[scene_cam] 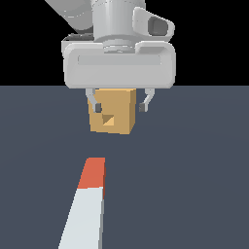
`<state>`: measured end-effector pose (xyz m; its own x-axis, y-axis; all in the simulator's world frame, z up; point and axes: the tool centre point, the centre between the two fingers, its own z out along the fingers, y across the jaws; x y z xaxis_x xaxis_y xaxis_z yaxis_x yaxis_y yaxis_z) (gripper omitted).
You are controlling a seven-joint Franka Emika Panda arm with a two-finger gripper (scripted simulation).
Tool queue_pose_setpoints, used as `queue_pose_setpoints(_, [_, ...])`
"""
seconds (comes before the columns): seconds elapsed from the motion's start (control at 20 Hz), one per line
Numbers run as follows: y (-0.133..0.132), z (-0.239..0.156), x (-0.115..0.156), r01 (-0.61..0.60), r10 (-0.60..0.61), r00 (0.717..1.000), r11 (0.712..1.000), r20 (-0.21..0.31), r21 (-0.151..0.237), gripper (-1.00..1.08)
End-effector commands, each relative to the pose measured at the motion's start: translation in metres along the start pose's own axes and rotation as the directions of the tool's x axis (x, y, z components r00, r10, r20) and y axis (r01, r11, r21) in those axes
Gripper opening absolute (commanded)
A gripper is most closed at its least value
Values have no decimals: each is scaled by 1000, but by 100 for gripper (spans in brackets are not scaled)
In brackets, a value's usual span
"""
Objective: Insert the peg into the horizontal hole in a box.
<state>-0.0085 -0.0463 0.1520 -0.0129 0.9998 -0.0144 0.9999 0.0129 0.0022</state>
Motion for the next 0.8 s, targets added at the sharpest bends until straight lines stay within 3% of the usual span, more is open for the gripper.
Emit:
queue_pose_setpoints(0.0, [-6, 8, -14, 8, -8, 1000, 1000, -1, 1, 100])
queue_pose_setpoints(0.75, [-40, 70, -121, 78, -78, 997, 997, -12, 1, 100])
